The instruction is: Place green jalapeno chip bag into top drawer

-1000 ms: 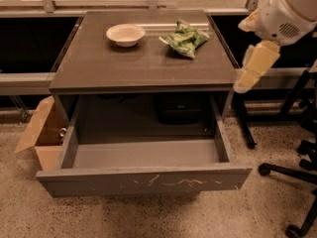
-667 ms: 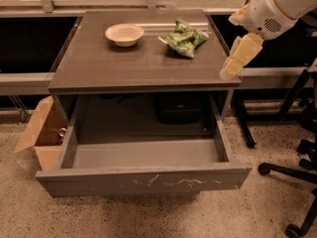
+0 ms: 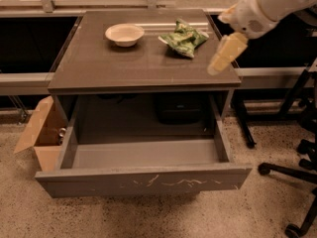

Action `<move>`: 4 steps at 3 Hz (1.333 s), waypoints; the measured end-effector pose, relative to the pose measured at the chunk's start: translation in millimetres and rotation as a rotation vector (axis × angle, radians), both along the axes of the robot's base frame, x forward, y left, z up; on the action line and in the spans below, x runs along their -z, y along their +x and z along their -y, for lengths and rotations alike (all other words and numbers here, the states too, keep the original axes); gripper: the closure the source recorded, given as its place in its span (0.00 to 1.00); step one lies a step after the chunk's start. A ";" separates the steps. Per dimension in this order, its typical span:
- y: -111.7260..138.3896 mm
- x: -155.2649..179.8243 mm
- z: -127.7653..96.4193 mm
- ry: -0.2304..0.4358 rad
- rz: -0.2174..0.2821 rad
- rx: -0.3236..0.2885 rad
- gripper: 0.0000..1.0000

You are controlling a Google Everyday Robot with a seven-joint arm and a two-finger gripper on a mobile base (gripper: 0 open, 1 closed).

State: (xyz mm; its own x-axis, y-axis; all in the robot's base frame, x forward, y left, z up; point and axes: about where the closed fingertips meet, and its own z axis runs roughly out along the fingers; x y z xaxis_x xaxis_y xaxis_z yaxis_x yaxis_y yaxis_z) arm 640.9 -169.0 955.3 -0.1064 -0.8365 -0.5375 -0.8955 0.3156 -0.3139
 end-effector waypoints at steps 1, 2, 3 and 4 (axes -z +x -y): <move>61.6 13.8 -24.1 0.070 0.060 -0.008 0.00; 109.8 25.9 -50.3 0.142 0.098 -0.018 0.00; 150.7 44.7 -82.0 0.199 0.113 -0.010 0.00; 168.6 60.4 -97.4 0.207 0.110 0.002 0.00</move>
Offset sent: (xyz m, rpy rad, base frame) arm 0.1740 0.0757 -0.0323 0.2345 -0.1559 0.0240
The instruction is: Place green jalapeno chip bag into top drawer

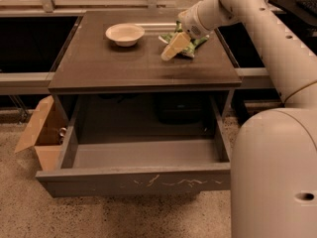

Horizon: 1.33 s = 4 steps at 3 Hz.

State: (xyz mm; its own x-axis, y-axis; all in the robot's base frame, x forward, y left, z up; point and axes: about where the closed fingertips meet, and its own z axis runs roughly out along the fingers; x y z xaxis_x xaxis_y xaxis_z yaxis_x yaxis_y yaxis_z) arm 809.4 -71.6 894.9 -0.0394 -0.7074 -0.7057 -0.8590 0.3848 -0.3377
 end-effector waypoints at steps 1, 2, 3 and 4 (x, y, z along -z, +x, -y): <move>12.2 16.7 -1.4 0.011 -0.023 0.024 0.00; 21.8 26.8 2.0 0.025 -0.033 0.047 0.16; 30.1 35.3 5.9 0.049 -0.045 0.060 0.40; 38.8 44.3 5.2 0.069 -0.056 0.059 0.63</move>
Offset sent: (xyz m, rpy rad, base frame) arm 0.0356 -0.0133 -0.0302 0.0427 0.0351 -0.0847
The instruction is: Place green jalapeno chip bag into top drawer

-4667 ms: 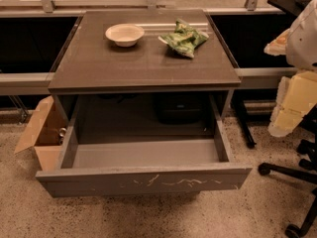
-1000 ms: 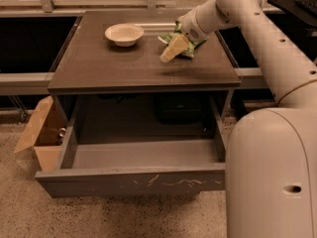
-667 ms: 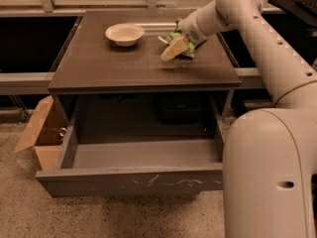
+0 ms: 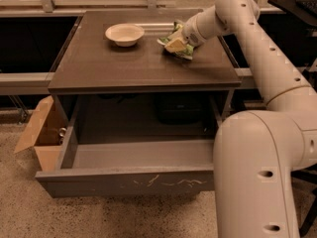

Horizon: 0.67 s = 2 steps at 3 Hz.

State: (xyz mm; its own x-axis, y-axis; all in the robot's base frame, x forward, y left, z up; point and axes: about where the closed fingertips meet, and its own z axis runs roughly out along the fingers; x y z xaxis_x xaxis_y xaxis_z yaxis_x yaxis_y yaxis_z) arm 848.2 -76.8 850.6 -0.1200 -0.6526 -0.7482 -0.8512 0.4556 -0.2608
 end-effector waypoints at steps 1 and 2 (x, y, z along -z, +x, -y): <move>5.0 7.0 -4.9 0.011 -0.008 -0.019 0.86; -2.8 -18.6 -6.1 0.066 0.045 -0.069 1.00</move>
Offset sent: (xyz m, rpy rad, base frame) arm -0.0227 0.0019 0.0721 0.1553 -0.1588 0.1602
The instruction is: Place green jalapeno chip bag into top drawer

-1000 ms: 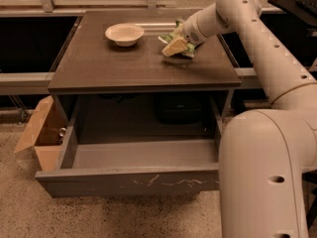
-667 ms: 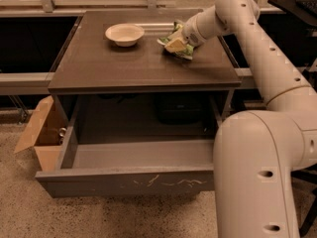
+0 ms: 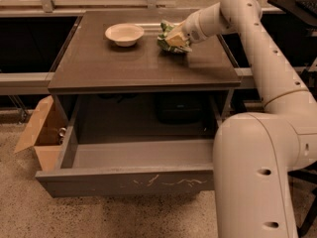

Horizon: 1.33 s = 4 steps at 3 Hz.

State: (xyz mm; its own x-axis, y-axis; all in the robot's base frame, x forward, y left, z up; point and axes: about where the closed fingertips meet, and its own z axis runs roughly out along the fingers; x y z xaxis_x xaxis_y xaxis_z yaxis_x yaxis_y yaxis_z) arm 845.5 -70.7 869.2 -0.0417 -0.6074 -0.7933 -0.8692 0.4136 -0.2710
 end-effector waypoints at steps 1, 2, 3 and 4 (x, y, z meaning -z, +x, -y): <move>-35.0 -61.7 -3.0 0.103 0.114 -0.124 1.00; -63.5 -92.5 -4.3 0.160 0.154 -0.204 1.00; -64.4 -92.9 -5.7 0.164 0.154 -0.209 1.00; -77.6 -90.6 -16.0 0.195 0.147 -0.286 1.00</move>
Offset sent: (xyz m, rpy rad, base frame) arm -0.1057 -0.0059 0.1335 0.2277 -0.2115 0.2899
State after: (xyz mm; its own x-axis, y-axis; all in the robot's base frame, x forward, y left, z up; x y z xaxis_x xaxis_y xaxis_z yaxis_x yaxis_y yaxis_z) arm 767.8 -54.7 959.8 0.2307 -0.4147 -0.8803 -0.9149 0.2156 -0.3413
